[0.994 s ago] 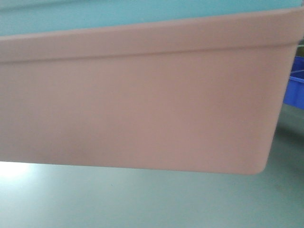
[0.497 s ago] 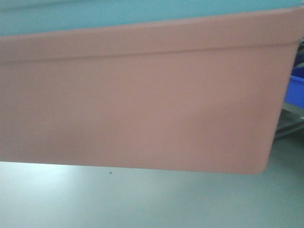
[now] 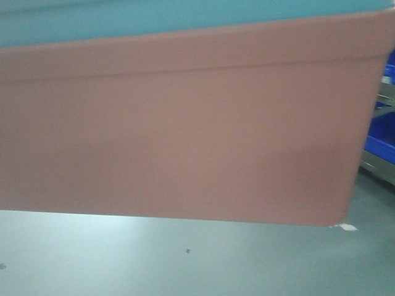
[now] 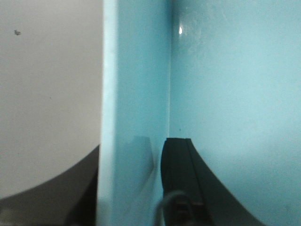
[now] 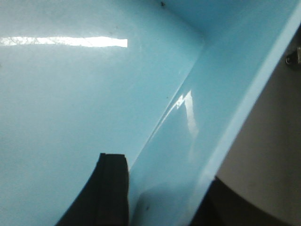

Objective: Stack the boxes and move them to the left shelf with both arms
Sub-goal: 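Hold the stacked bins raised with both grippers while the base turns toward the shelf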

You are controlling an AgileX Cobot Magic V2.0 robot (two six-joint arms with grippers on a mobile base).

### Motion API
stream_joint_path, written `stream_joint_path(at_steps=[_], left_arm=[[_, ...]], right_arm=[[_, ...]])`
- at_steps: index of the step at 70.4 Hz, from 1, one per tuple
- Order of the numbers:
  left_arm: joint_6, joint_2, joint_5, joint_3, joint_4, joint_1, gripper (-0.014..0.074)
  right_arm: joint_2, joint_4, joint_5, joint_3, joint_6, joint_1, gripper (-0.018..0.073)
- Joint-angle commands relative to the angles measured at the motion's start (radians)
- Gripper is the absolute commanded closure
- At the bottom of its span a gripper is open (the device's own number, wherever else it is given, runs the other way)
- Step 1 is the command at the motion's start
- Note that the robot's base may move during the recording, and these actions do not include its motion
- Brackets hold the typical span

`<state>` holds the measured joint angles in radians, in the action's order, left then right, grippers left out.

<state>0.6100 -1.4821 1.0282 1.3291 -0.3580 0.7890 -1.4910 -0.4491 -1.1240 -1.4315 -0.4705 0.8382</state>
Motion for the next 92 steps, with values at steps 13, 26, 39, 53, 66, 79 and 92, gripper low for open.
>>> stream_joint_path(at_steps=[13,26,39,53,66,79,92], left_arm=[[-0.056,0.038,-0.324,0.069,0.06,0.041,0.0599],[-0.056,0.038,-0.324,0.069,0.06,0.041,0.0599],[-0.056,0.038,-0.324,0.069,0.06,0.041,0.0599],[-0.056,0.038,-0.324,0.069,0.06,0.041,0.0599],[-0.056,0.038,-0.324,0.069,0.06,0.041,0.0599],[-0.056,0.038,-0.324,0.069,0.06,0.041,0.0599],[-0.056,0.038,-0.324,0.069,0.06,0.041,0.0599]], right_arm=[[0.031,0.096,0.29,-0.041,0.054,0.034,0.0522],[0.031,0.096,0.29,-0.041,0.054,0.034,0.0522],[0.031,0.096,0.286,-0.041,0.054,0.034,0.0522],[0.031,0.096,0.283,-0.041,0.054,0.034,0.0522],[0.031,0.096,0.282,-0.041,0.054,0.034,0.0522],[0.031,0.096,0.281,-0.041,0.054,0.034,0.0522],[0.031,0.096,0.281,-0.041,0.054,0.034,0.0522]])
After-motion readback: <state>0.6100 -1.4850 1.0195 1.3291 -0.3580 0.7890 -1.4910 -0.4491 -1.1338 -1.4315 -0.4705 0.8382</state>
